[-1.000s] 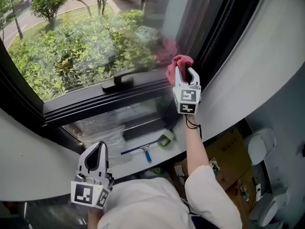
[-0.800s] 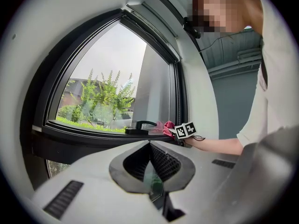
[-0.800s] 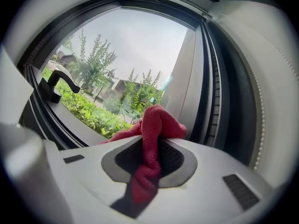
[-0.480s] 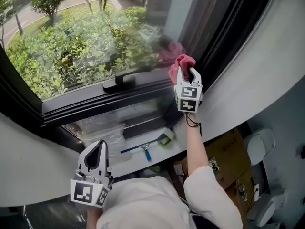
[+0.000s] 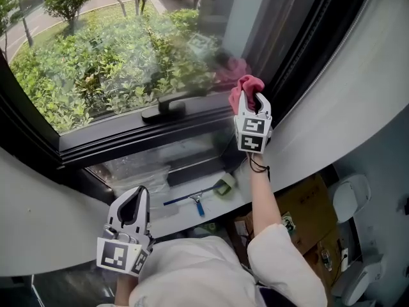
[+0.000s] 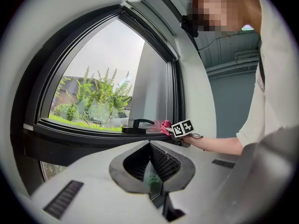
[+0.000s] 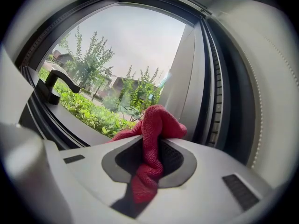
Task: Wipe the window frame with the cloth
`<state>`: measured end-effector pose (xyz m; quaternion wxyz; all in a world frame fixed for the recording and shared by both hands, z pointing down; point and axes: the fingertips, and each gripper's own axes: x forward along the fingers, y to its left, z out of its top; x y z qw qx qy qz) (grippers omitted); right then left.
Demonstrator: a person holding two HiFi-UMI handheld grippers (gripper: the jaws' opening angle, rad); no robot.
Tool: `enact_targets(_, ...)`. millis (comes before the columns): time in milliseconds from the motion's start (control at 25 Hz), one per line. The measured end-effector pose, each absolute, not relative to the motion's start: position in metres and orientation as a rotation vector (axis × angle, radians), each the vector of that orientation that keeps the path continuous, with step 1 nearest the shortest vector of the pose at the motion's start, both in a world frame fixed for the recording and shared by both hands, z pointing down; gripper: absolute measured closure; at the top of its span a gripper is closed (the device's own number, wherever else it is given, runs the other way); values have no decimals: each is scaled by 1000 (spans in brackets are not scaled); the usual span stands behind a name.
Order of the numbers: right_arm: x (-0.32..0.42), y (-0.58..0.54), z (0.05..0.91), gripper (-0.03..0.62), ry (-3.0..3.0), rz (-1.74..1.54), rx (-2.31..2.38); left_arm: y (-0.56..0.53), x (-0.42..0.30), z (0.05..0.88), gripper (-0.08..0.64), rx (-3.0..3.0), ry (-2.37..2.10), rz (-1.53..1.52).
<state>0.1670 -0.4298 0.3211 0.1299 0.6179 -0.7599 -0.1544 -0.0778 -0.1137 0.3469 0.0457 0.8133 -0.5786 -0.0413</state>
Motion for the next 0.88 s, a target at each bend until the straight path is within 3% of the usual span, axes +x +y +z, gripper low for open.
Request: enact_targets(880, 127, -408, 320, 509, -2249, -493, 1723, -109, -75, 346, 552, 2476, -1778, -147)
